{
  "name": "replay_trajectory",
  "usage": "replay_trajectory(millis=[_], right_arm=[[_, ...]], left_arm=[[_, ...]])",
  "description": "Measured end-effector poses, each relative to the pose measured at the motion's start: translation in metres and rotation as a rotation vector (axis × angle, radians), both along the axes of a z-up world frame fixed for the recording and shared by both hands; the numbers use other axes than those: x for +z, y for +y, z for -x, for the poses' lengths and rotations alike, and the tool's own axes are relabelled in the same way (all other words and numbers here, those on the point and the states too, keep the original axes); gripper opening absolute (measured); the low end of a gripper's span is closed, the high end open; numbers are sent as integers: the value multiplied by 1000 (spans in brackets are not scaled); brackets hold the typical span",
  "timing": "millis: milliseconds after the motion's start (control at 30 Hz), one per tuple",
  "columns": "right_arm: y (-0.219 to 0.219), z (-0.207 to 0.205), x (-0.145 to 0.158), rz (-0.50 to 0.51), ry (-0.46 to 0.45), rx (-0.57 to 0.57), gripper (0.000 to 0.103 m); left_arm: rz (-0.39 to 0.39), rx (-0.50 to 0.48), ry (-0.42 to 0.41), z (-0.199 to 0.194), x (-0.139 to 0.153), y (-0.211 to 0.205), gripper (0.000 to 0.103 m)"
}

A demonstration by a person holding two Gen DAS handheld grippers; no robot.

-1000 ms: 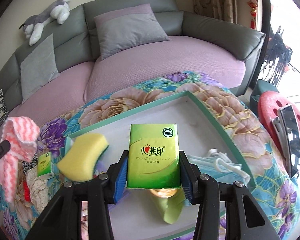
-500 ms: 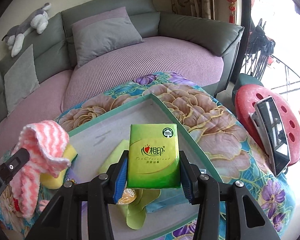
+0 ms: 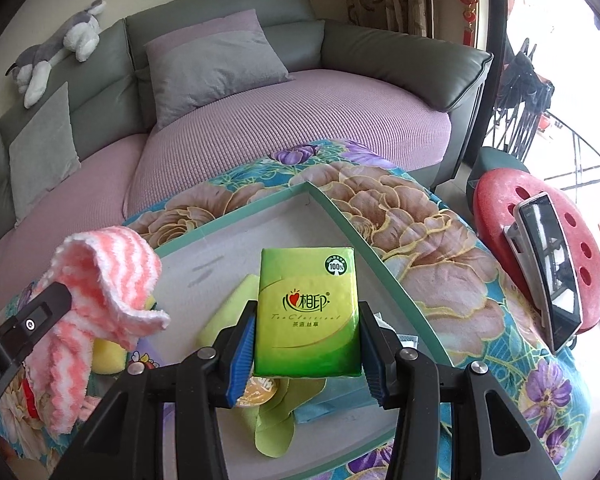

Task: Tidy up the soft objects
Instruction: 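Set the tissue pack on the green cloth with the right tool while the left drops the towel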

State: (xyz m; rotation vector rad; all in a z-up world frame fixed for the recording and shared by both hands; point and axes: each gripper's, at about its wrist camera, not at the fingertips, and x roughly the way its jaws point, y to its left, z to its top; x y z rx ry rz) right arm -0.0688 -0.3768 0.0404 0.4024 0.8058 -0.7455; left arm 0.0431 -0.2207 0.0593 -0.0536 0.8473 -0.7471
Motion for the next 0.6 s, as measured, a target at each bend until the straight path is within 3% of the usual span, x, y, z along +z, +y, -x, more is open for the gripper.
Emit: replay_trajectory(millis=[167,333,367,433,500,567,600], right_arm=[[1,-2,0,8,7,5,62],[3,-3,0,8,11,11,70],[3,-3,0,10,13,13,71],[4,-4,0,20,19,15,87],[5,-4,0,32,28,20,93],[6,-5,-1,36,35,22,93],[6,-6,-1,35,39,22,94]], left_arm=[[-11,-20,0,1,1,-2,45],[-15,-27,-14,3,8,0,52],[-17,-27,-16,3,9,0,58],[-25,-17,-21,2,10,1,67],[-35,-1,-29,1,11,3,75],[-45,23,-40,-1,12,6,89],[-49,34,-43,-2,12,7,91]])
